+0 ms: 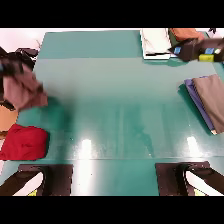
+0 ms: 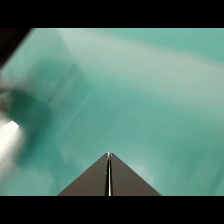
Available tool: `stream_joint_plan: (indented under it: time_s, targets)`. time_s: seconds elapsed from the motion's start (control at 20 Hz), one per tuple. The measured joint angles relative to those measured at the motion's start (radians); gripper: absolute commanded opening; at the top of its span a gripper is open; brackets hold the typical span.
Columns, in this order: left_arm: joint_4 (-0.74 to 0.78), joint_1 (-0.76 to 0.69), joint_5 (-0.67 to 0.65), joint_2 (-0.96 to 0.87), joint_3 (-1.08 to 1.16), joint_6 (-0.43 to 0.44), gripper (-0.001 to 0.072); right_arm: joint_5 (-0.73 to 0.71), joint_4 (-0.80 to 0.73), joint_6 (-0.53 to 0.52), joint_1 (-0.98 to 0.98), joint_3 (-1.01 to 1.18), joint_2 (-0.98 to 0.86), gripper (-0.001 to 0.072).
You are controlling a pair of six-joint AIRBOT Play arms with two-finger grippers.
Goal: Fold the shirts.
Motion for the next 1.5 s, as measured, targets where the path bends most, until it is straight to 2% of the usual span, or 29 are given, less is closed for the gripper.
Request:
stream_joint_plan:
  time_s: [0.25,0.45,0.5,0.55,0.6,0.7,0.8,1.0,1.2,1.35,1.5]
  targets:
    - [-0.008,-0.31,0.012,0.029,0.212,0.003,0.002,-0.008,-0.005,0.0,-0.022,0.19,-0.034,0.0016]
    - [-0.024,-0.548,0.035,-0.08,0.254,0.0,0.0024,0.056,-0.006,0.0,-0.069,0.344,-0.088,0.0016]
    - [-0.041,-0.601,0.043,-0.13,0.259,0.004,0.0124,0.076,-0.006,0.0,-0.079,0.373,-0.1,0.0016]
    - [-0.064,-0.644,0.05,-0.182,0.261,0.02,0.0478,0.097,-0.006,0.0,-0.088,0.401,-0.111,0.0016]
    - [-0.092,-0.681,0.064,-0.234,0.264,0.038,0.0566,0.116,-0.006,0.0,-0.094,0.42,-0.119,0.0016]
    - [-0.159,-0.727,0.074,-0.334,0.266,0.068,0.0566,0.145,-0.006,0.0,-0.101,0.446,-0.129,0.0016]
    - [-0.188,-0.709,0.079,-0.386,0.27,0.073,0.0566,0.165,-0.006,0.001,-0.105,0.456,-0.135,0.0016]
    - [-0.217,-0.52,0.033,-0.428,0.256,0.043,0.0566,0.193,-0.007,0.001,-0.108,0.462,-0.14,0.0016]
    - [-0.313,-0.315,0.018,-0.46,0.133,0.013,0.0566,0.205,-0.006,0.001,-0.109,0.464,-0.141,0.0016]
    - [-0.401,-0.246,0.06,-0.514,0.016,0.004,0.0567,0.211,-0.006,0.001,-0.109,0.464,-0.141,0.0016]
    - [-0.459,-0.243,0.101,-0.597,-0.044,0.001,0.0567,0.214,-0.007,0.001,-0.109,0.464,-0.142,0.0016]
